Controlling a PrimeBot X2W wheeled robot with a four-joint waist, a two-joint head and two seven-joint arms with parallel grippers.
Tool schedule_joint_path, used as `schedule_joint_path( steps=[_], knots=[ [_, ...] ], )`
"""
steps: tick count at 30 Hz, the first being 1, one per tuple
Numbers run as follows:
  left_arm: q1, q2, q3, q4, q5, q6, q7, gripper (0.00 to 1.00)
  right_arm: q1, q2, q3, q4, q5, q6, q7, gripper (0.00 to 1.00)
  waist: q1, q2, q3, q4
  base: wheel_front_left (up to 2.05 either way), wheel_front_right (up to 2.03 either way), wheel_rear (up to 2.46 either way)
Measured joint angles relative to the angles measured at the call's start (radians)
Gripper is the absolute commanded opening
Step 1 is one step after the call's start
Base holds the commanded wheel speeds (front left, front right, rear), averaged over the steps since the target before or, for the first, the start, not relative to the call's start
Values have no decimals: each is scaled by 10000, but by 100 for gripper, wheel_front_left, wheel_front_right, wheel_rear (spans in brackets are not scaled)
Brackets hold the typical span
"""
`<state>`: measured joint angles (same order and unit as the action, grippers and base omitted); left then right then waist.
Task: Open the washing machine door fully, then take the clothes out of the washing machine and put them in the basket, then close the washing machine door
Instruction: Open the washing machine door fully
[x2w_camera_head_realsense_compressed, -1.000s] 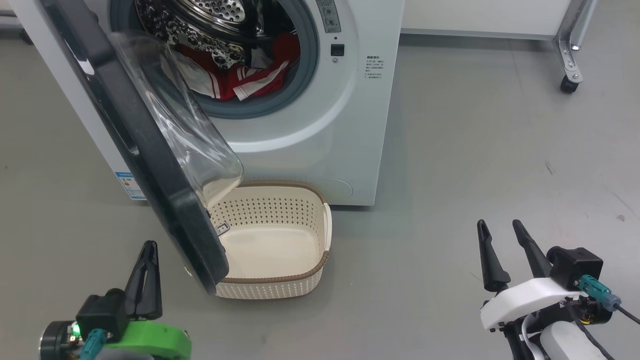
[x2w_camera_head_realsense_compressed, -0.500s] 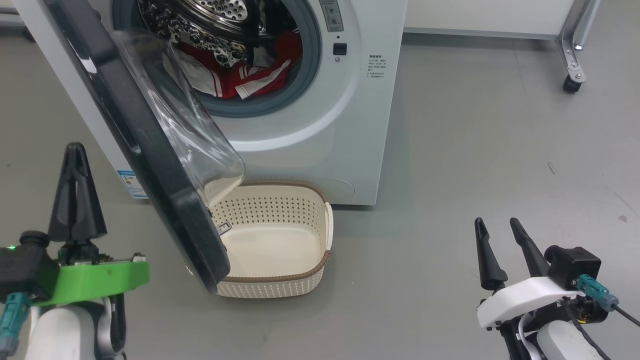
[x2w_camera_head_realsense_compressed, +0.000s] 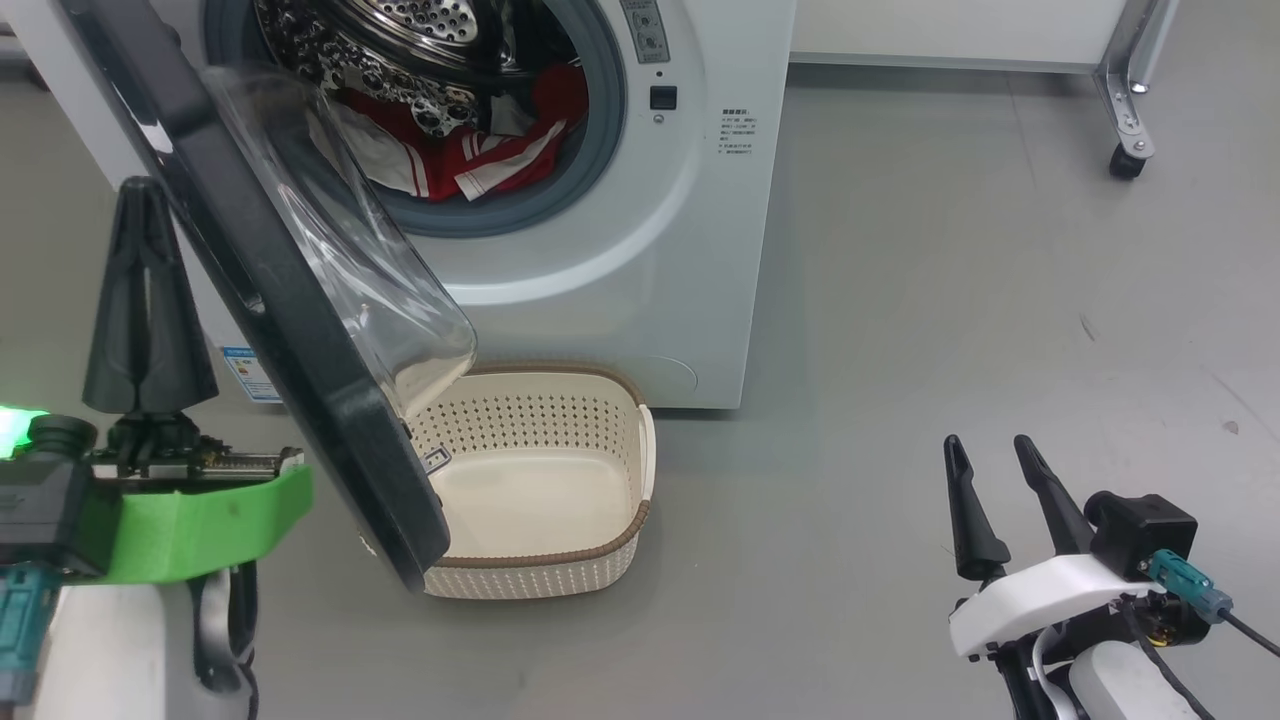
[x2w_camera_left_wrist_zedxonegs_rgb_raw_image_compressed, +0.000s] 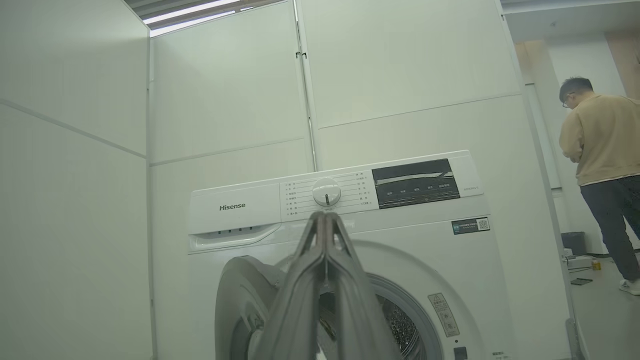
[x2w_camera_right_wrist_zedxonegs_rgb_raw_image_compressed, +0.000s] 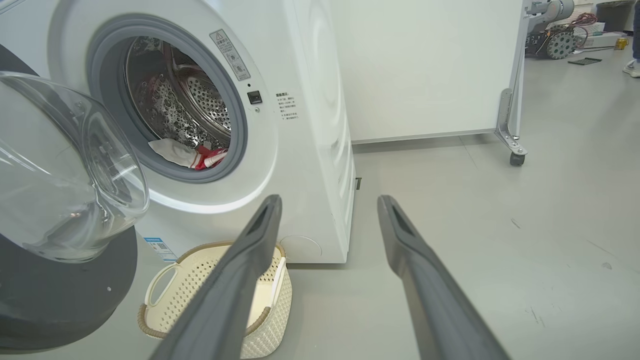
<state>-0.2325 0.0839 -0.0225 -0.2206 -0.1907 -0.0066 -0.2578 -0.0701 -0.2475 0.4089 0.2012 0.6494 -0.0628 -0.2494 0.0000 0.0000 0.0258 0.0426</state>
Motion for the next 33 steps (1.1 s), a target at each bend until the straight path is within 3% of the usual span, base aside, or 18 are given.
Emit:
schedule_joint_path(
  steps=[8,19,26,33],
  knots=[
    [52,-75,-984,313,25,-359,123,0,1,136,-71,54,-113,90,0,100,0,0,42,-159,0,0,0],
    [908,-113,-2537,1365,-15,-867,1266,0,5,253,-261,123,-196,180,0,100,0,0,115,-352,0,0,0],
    [1120,-153,-2677,2169,-138,-849,1871,0,5,504,-531,123,-121,347,-2,100,0,0,175,-427,0,0,0],
    [1189,-221,-2493,2700,-140,-554,2088,0,5,539,-579,138,-125,437,-2,100,0,0,235,-457,0,0,0]
  ],
)
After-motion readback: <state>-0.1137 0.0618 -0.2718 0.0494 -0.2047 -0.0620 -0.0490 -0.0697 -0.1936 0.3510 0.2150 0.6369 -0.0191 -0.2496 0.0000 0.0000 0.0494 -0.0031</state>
